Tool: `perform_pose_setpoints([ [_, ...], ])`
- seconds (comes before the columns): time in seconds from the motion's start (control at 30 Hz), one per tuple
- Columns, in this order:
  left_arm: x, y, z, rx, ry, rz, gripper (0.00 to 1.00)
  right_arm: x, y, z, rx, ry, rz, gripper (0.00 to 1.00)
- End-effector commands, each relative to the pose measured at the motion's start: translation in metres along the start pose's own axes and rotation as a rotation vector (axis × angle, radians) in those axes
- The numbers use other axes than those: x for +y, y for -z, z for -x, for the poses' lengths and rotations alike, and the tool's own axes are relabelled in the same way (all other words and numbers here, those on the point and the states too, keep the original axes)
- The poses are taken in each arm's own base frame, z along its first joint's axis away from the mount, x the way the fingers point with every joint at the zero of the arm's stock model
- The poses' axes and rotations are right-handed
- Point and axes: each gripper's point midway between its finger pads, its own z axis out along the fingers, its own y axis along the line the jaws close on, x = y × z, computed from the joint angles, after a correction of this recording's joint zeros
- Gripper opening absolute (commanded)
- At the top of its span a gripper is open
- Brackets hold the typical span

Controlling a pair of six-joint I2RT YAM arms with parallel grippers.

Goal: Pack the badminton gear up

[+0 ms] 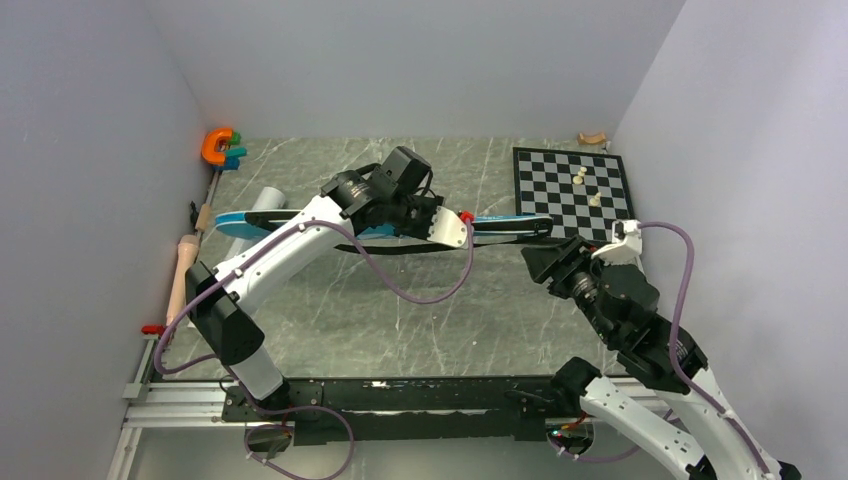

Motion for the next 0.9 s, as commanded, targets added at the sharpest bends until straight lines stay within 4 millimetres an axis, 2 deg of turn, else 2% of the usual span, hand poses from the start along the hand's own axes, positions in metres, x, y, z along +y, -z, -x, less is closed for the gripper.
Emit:
perform_pose_setpoints([
  [0.0, 0.024, 0.026, 0.016, -0.033, -0.071, 0.102, 0.00, 0.019, 0.000, 0.011, -0.046, -0.063, 0.081, 0.56],
  [0.3, 0.018, 0.035, 0.021, -0.052, -0.081, 0.089, 0.00, 0.024, -0.006, 0.014, -0.041, -0.038, 0.068, 0.52],
  [0.47, 0.019, 0.042, 0.026, -0.066, -0.093, 0.087, 0.00, 0.021, -0.010, 0.006, -0.006, -0.039, 0.044, 0.52],
  [0.53, 0.023, 0.050, 0.031, -0.072, -0.106, 0.097, 0.00, 0.026, -0.012, 0.000, 0.017, -0.040, 0.071, 0.53],
  [0.67, 0.033, 0.070, 0.035, -0.078, -0.111, 0.124, 0.00, 0.058, -0.021, -0.003, 0.090, 0.026, 0.160, 0.58],
  [0.8, 0.045, 0.081, 0.021, -0.079, -0.041, 0.144, 0.00, 0.110, -0.032, 0.007, 0.158, 0.120, 0.304, 0.62],
  [0.87, 0.046, 0.082, 0.015, -0.087, -0.004, 0.140, 0.00, 0.129, -0.039, 0.012, 0.200, 0.140, 0.367, 0.61],
])
